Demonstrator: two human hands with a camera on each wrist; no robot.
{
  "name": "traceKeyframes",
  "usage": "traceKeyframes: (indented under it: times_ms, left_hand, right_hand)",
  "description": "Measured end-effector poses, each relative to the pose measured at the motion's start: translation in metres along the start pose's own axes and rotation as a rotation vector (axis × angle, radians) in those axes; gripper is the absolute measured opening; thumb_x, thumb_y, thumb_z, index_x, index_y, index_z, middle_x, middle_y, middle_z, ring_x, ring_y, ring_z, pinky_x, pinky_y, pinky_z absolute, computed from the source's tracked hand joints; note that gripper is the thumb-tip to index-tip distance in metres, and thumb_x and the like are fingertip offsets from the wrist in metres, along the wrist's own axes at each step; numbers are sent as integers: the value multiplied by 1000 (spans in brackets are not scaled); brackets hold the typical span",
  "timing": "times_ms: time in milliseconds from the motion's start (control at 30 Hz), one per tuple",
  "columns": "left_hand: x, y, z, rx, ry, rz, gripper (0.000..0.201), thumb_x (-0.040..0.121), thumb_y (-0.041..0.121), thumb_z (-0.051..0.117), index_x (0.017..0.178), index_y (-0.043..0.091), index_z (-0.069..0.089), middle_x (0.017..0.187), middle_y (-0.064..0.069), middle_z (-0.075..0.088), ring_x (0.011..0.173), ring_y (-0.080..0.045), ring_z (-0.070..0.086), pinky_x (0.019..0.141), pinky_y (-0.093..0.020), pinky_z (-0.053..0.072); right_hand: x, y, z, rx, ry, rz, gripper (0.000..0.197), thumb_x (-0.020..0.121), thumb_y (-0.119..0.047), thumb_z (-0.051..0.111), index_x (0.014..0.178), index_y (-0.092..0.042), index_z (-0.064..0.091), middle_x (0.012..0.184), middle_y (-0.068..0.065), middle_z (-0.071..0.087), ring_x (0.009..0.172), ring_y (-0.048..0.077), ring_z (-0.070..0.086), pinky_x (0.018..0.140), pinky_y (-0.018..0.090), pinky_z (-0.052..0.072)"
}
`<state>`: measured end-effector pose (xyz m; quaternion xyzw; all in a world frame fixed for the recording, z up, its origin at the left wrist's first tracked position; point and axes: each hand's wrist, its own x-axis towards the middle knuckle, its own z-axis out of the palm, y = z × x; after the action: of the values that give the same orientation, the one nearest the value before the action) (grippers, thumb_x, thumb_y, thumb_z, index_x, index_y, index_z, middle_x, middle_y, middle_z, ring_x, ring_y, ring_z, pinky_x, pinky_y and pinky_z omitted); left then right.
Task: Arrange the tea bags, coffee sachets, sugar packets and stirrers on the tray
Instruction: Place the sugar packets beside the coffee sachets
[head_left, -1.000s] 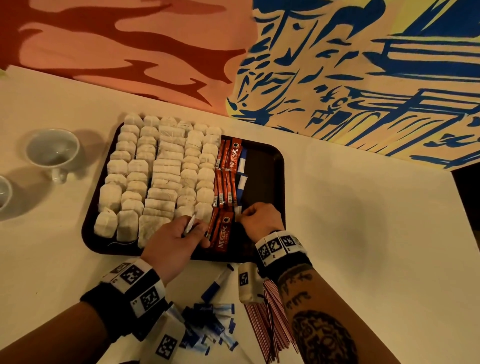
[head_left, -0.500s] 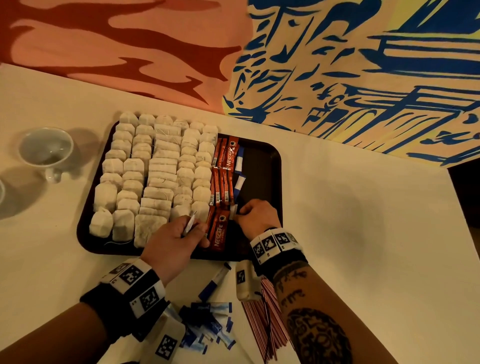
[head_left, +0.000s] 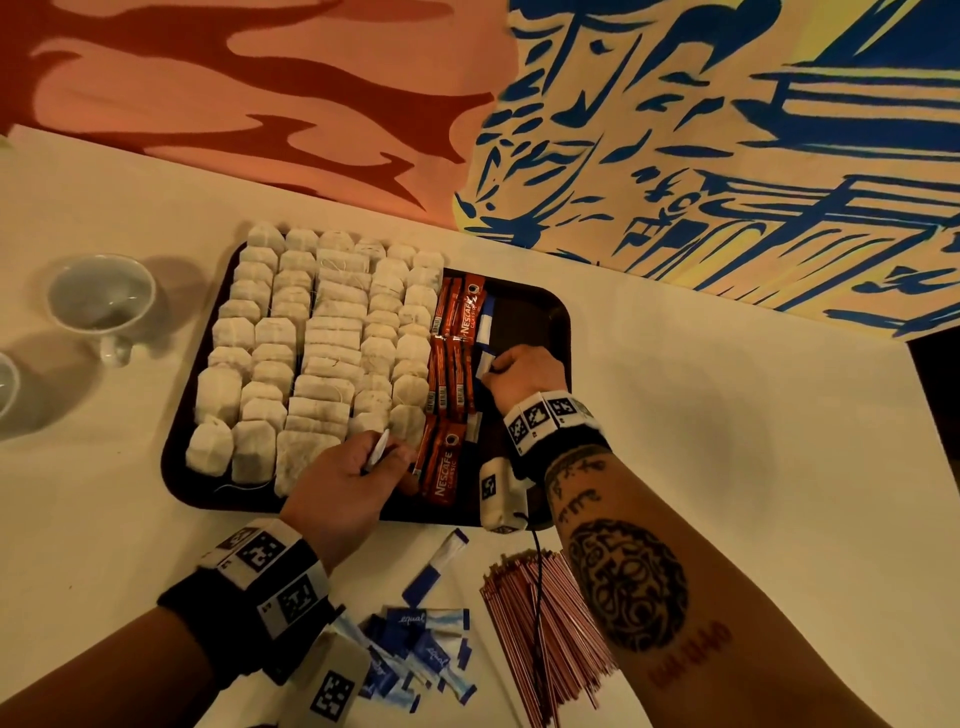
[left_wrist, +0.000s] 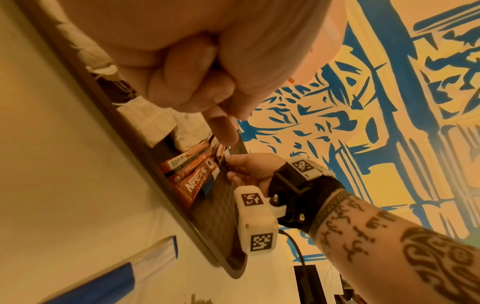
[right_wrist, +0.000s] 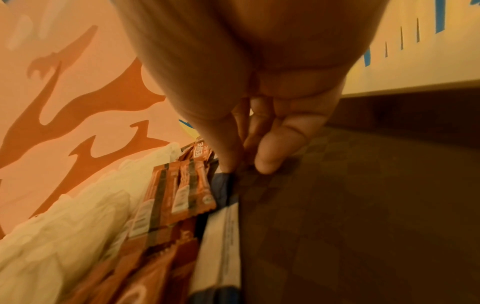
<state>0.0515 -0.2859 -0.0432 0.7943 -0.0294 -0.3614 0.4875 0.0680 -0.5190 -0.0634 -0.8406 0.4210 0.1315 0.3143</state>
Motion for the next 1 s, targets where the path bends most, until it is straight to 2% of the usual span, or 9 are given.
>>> traceKeyframes:
  times_ms: [167, 300, 433, 533, 633, 767, 833, 933, 1000]
  left_hand:
    - [-1, -1, -1, -16, 6, 10, 19, 99, 33, 54, 90, 26, 69, 79, 14, 73, 82, -11, 66, 83, -37, 51]
    - [1, -2, 0, -28, -4, 18, 20, 99, 33, 53, 90, 25, 69, 78, 16, 72, 73, 0, 63, 73, -28, 45]
    - [-1, 0, 0, -48, -4, 8, 22, 99, 35, 54, 88, 23, 69, 79, 10, 73, 79, -11, 65, 75, -32, 47]
    - [-1, 2, -1, -65, -20, -11, 21, 98, 39, 54, 91, 25, 67, 77, 8, 72, 68, -12, 60, 67, -34, 45]
    - [1, 6, 0, -121, -73, -66, 11, 99, 30, 52, 104, 29, 61, 72, 2, 70, 62, -13, 54, 64, -34, 41]
    - [-3, 20, 6, -174, -151, -126, 33, 93, 6, 47, 122, 23, 50, 75, -6, 60, 54, -11, 48, 48, -24, 37]
    - [-10, 31, 11, -205, -206, -103, 42, 95, 1, 43, 129, 25, 44, 78, -3, 57, 47, -2, 50, 41, -16, 36]
    - [-18, 37, 18, -237, -303, -70, 58, 95, -8, 35, 131, 37, 34, 65, 4, 56, 39, -1, 49, 37, -13, 36]
    - [-19, 33, 21, -215, -373, -60, 69, 92, -10, 37, 137, 42, 30, 50, 8, 54, 41, -2, 45, 39, -17, 35]
  right_hand:
    - [4, -1, 0, -26, -3, -29, 25, 89, -28, 73, 113, -21, 72, 120, -1, 69, 109, 18, 65, 96, 32, 55]
    - [4, -2, 0, -8, 5, -38, 26, 90, -28, 72, 115, -22, 72, 122, -3, 69, 110, 17, 65, 96, 31, 54]
    - [2, -1, 2, -13, -2, -41, 27, 92, -29, 69, 118, -23, 72, 124, -2, 68, 112, 18, 64, 97, 32, 53]
    - [-5, -1, -5, 11, 51, -59, 26, 93, -32, 67, 117, -23, 72, 121, -2, 69, 108, 17, 65, 90, 26, 52]
    - [-30, 1, -9, 60, 47, -131, 20, 95, -33, 62, 109, -25, 73, 110, -4, 73, 94, 13, 68, 84, 24, 52]
    - [-90, 6, -2, 242, -286, -291, 19, 96, -31, 64, 113, -27, 71, 111, -9, 72, 100, 5, 67, 93, 27, 55]
    - [-112, 14, 8, 355, -394, -320, 16, 96, -26, 65, 110, -25, 71, 107, -6, 73, 98, 9, 69, 92, 29, 56]
    - [-127, 29, 23, 611, -365, -280, 2, 94, -16, 67, 93, -15, 69, 89, 13, 72, 82, 29, 73, 82, 46, 60]
    - [-131, 37, 24, 681, -341, -243, 7, 93, -11, 68, 87, -9, 66, 74, 14, 67, 66, 22, 68, 67, 34, 59]
